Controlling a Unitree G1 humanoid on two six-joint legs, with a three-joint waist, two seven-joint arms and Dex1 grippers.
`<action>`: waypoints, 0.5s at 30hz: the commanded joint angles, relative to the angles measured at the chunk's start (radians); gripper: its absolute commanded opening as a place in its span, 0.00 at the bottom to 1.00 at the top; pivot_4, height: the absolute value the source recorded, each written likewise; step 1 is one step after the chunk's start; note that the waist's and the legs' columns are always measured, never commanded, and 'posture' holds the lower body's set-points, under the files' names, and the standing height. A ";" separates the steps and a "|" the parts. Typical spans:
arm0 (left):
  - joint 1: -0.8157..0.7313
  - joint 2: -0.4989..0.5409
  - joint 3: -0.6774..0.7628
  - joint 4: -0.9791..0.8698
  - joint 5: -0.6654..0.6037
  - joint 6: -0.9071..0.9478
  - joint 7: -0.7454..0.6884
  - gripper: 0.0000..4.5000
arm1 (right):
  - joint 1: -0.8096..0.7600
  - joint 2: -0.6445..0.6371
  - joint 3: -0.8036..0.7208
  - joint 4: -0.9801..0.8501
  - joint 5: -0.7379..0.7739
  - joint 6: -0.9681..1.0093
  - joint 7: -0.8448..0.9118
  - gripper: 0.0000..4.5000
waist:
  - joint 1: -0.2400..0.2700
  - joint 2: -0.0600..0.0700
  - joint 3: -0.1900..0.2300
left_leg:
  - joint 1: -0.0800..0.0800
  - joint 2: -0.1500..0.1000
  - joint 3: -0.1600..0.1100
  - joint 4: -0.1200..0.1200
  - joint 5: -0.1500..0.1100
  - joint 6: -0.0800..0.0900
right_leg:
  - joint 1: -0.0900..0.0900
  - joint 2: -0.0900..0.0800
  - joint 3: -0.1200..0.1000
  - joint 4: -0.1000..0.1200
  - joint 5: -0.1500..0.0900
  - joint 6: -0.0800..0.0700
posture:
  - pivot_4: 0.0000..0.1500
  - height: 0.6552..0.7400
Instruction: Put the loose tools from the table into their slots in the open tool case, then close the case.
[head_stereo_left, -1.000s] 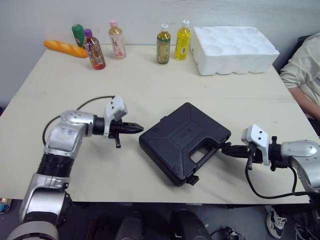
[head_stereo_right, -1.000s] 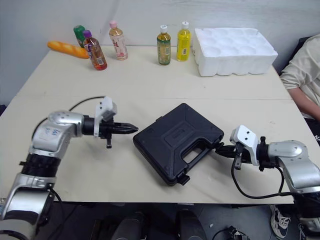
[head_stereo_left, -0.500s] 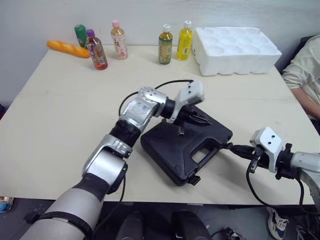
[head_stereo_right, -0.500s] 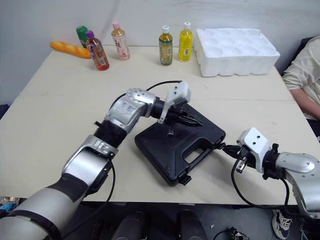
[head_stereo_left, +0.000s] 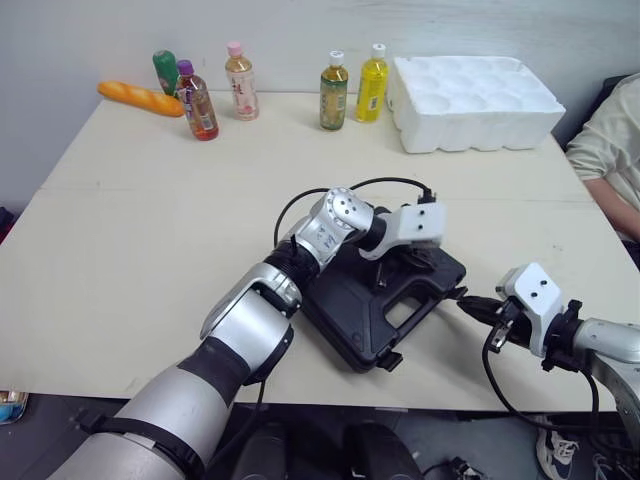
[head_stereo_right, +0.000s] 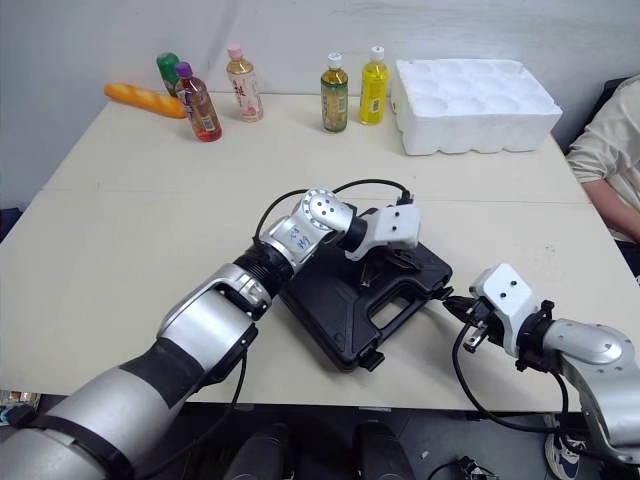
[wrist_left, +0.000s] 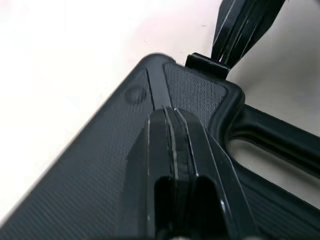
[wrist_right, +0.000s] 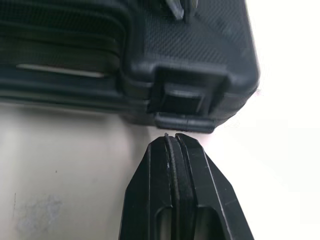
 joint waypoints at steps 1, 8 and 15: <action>0.059 -0.014 -0.084 0.080 0.116 -0.001 0.004 0.02 | -0.028 0.000 -0.015 -0.020 0.017 0.007 -0.011 0.00 | 0.000 -0.001 -0.001 | 0.000 0.000 0.000 0.000 -0.001 0.001 | 0.000 0.000 0.000 0.000 0.000 0.000 | 1.00 1.00; 0.072 -0.018 -0.073 0.089 0.142 -0.022 0.023 0.02 | -0.085 0.016 0.037 0.006 0.008 0.012 -0.012 0.00 | -0.003 -0.004 -0.003 | 0.001 0.000 0.000 0.000 -0.001 0.002 | 0.001 0.000 0.000 0.000 0.000 0.000 | 1.00 1.00; 0.075 -0.018 -0.062 0.087 0.140 -0.018 0.020 0.02 | -0.133 0.036 0.078 0.028 0.007 0.009 -0.016 0.00 | -0.011 -0.008 -0.007 | 0.004 0.001 0.000 0.000 -0.002 0.003 | 0.002 0.000 0.000 0.001 0.000 0.000 | 1.00 1.00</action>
